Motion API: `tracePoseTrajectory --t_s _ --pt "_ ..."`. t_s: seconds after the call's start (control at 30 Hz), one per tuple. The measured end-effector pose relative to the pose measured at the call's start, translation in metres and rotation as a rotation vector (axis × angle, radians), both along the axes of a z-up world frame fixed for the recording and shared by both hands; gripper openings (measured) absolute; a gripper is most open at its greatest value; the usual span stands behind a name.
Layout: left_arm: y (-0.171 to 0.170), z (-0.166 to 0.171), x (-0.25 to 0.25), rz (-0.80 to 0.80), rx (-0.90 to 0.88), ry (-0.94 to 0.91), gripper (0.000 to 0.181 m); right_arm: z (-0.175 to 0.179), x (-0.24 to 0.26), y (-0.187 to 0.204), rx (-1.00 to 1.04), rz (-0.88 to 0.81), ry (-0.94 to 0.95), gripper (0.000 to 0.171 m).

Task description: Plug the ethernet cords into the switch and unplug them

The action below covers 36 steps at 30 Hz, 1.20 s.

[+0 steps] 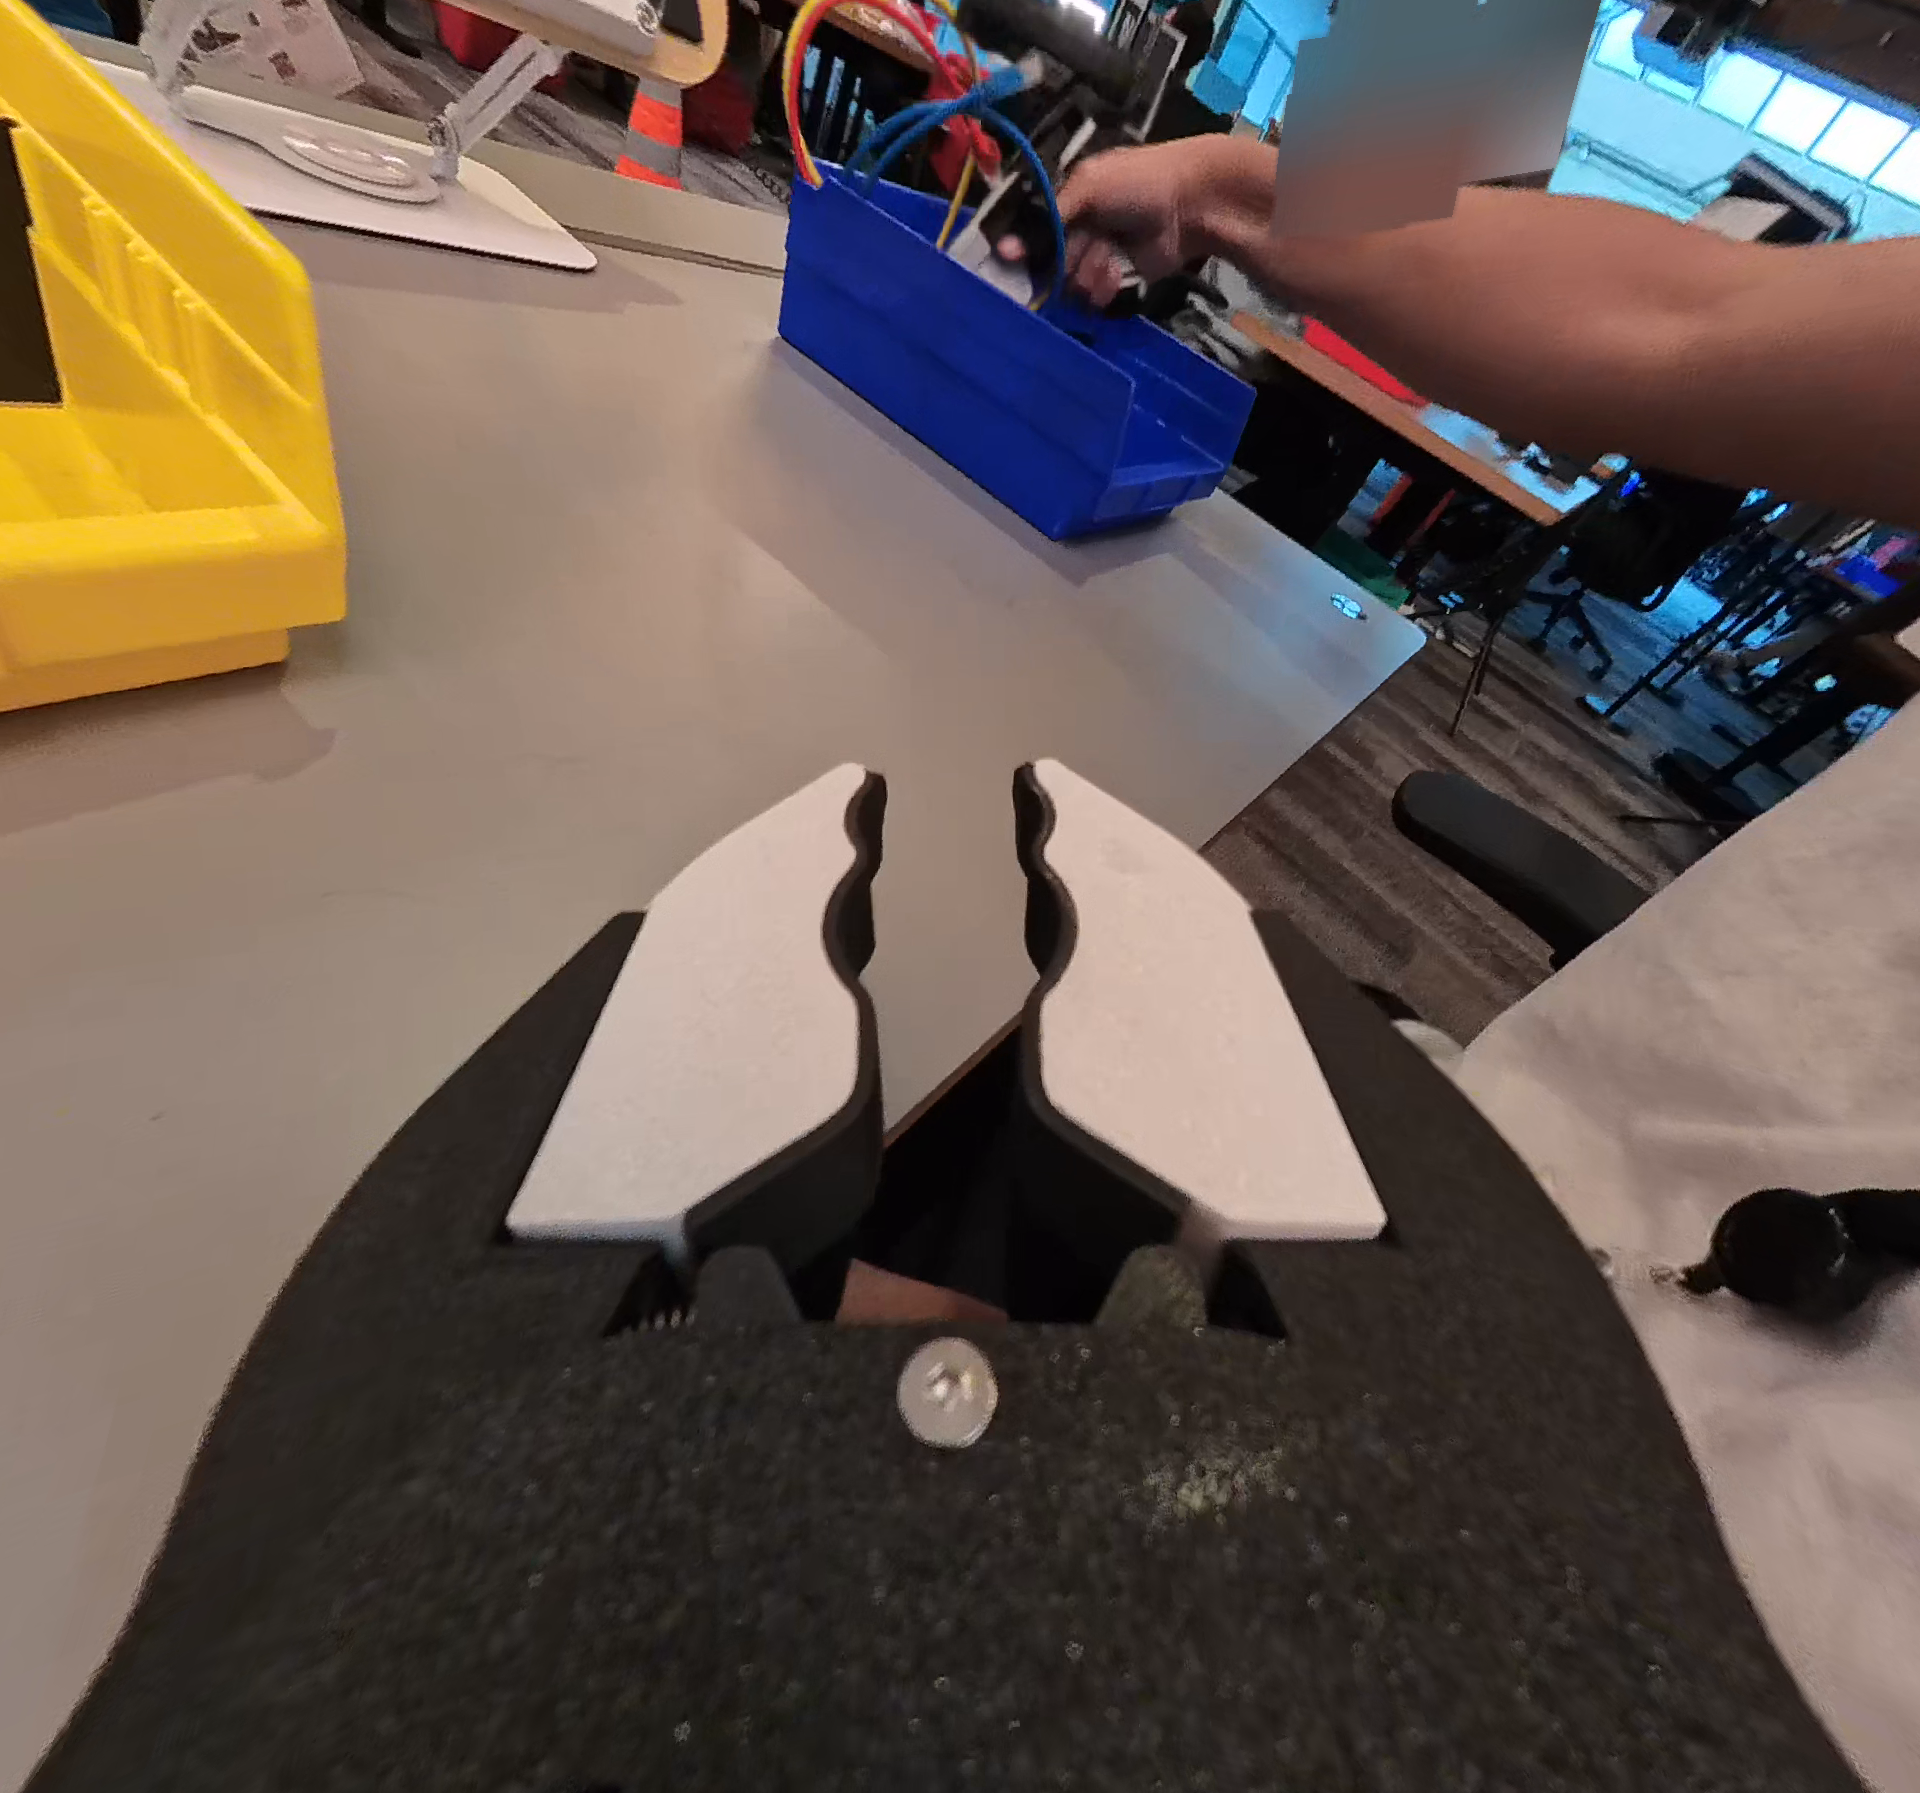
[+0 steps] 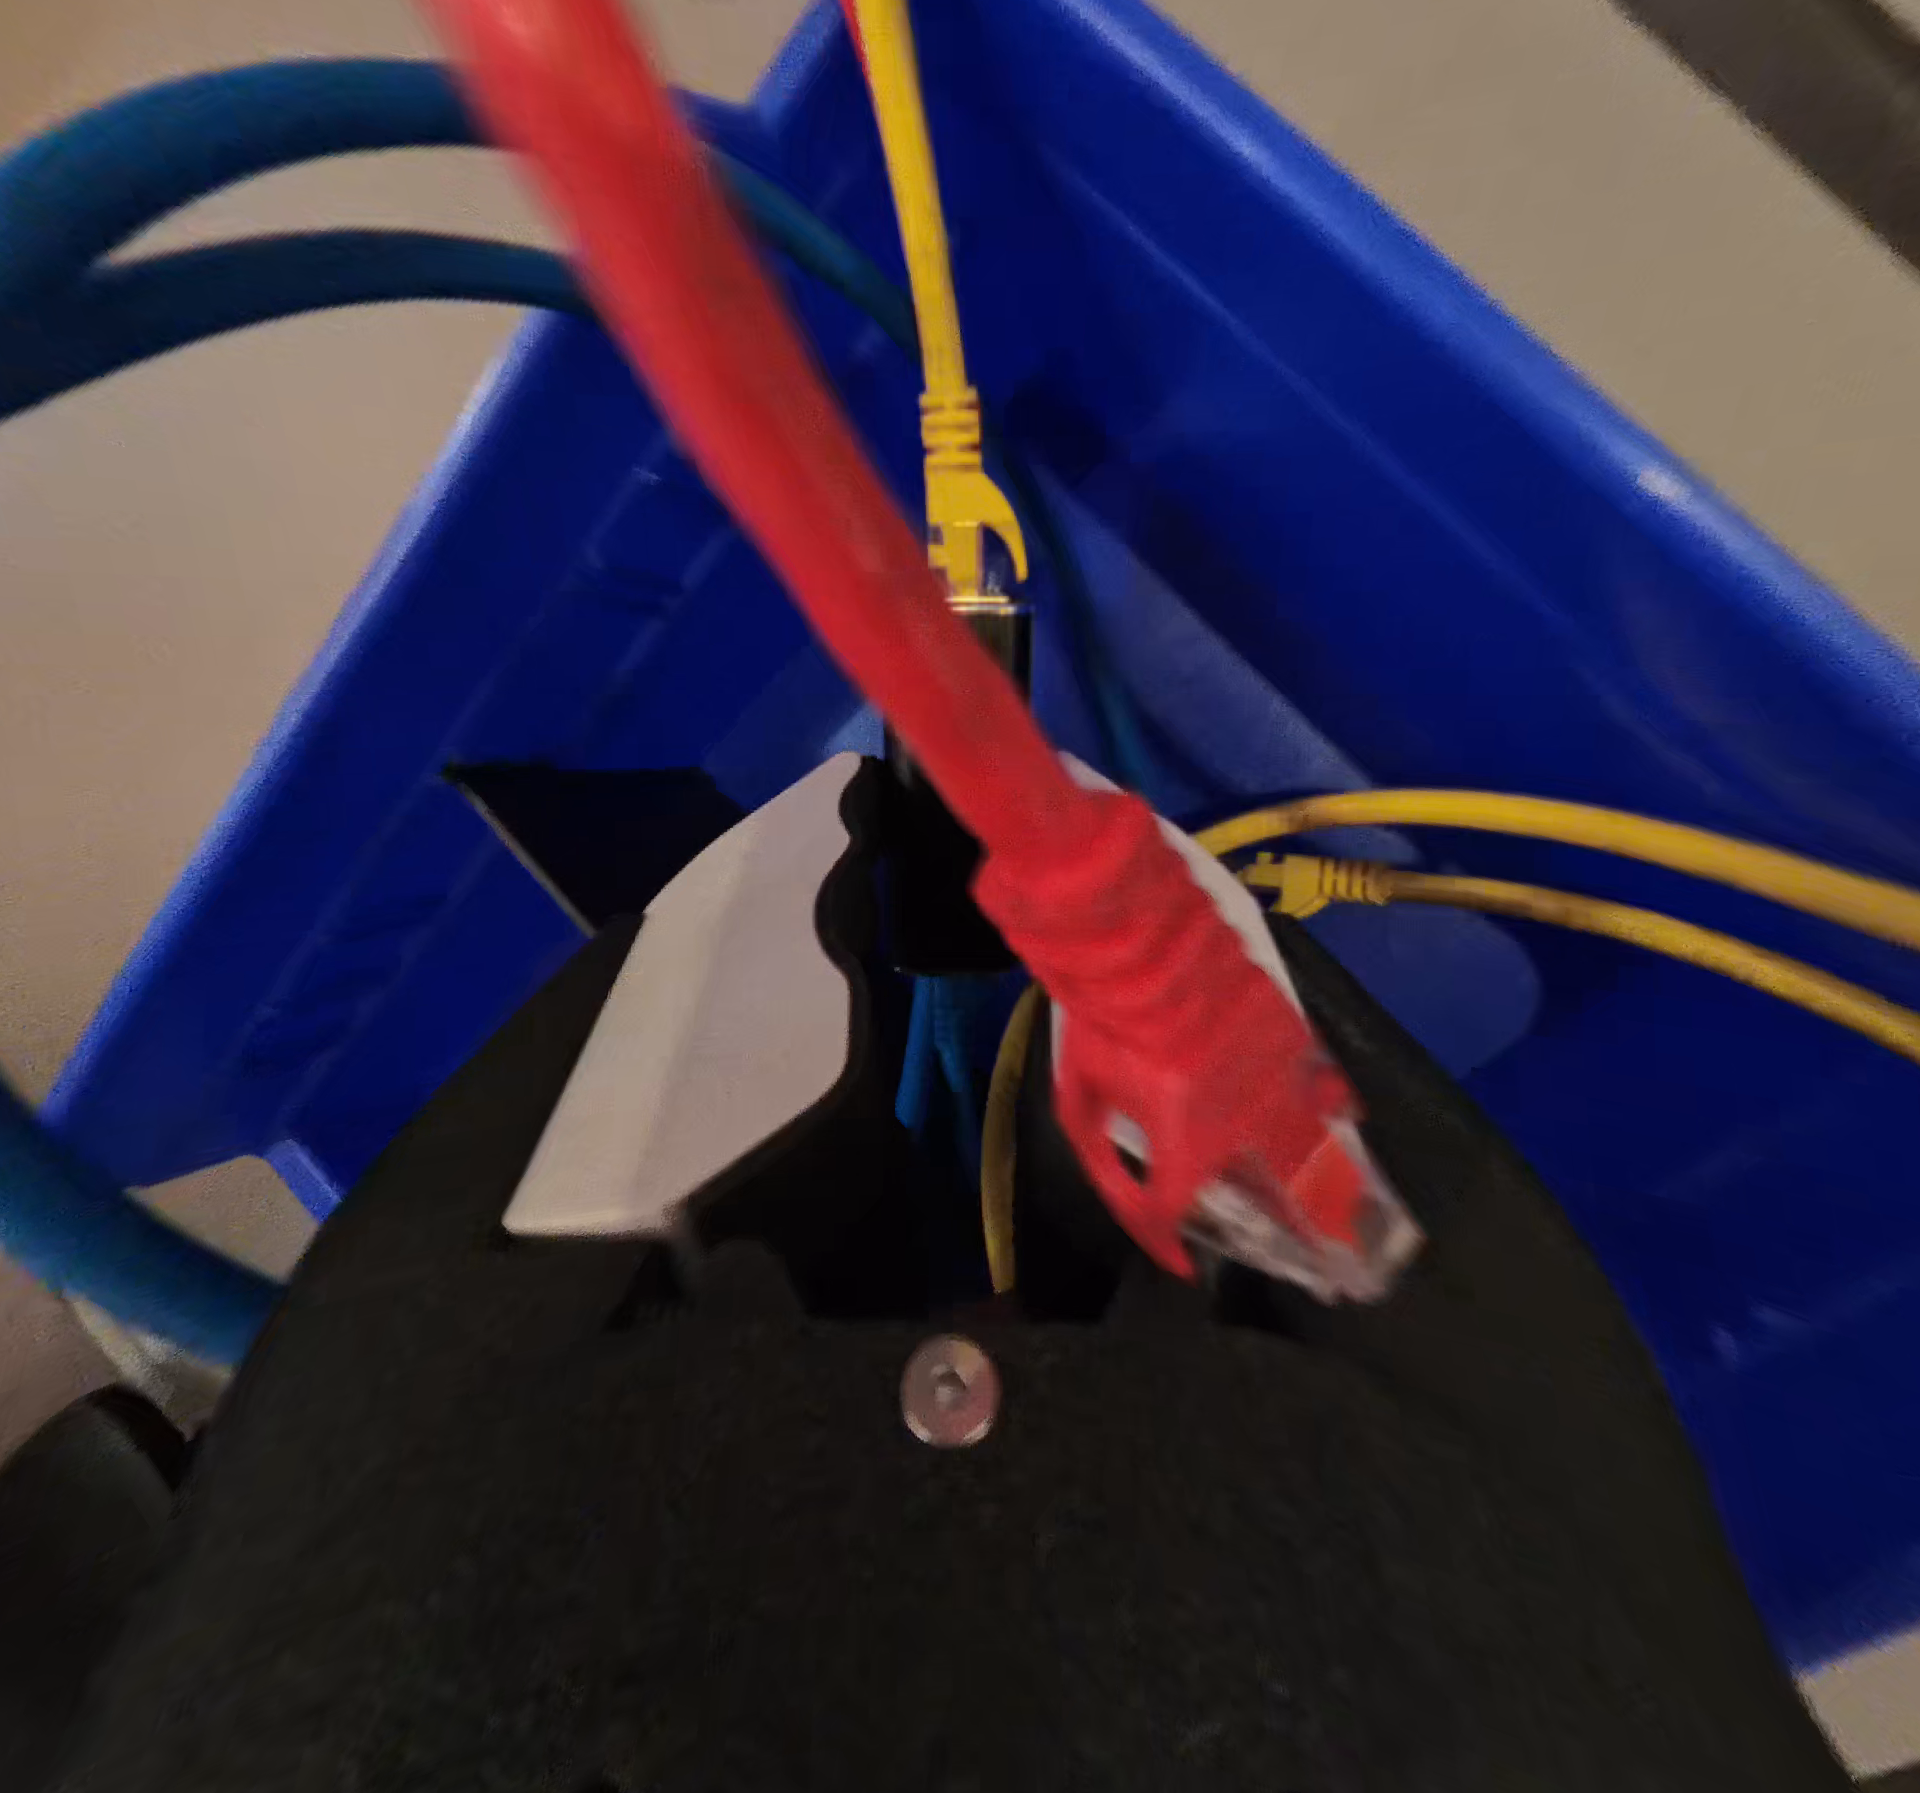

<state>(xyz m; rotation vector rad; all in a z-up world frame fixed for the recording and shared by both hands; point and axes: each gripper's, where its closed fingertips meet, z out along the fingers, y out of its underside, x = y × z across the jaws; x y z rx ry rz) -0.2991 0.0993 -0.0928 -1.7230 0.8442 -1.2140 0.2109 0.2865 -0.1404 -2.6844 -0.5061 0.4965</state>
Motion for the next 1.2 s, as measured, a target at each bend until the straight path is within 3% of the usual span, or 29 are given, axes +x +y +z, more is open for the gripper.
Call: tracePoseTrajectory --t_s 0.07,0.27,0.43,0.53,0.7,0.97,1.13,1.2 --pt "-0.004 -0.002 0.002 -0.016 0.017 0.018 0.024 -0.022 0.003 -0.012 -0.104 0.021 -0.047 0.028" --pt "-0.012 -0.004 0.010 -0.056 0.034 0.041 0.024 -0.024 0.002 -0.006 -0.085 -0.026 -0.031 0.027" --pt "-0.011 -0.005 0.009 -0.047 0.056 0.057 0.025 0.011 0.012 0.005 0.081 -0.122 0.047 0.049" --pt "-0.010 -0.003 0.007 -0.037 0.060 0.049 0.025 0.036 0.019 0.006 0.138 -0.201 0.137 0.045" --pt "-0.011 0.000 0.006 -0.030 0.061 0.037 0.025 0.048 0.036 0.010 0.236 -0.281 0.084 0.043" --pt "-0.005 -0.007 0.005 0.004 0.123 0.102 0.025 0.140 0.060 0.027 0.726 -0.527 0.313 0.032" --pt "0.011 -0.007 -0.005 0.084 0.137 0.113 0.025 0.201 0.057 -0.005 0.951 -0.525 0.515 0.033" --pt "0.025 -0.006 -0.014 0.163 0.158 0.134 0.025 0.221 0.047 -0.030 1.007 -0.521 0.511 0.033"
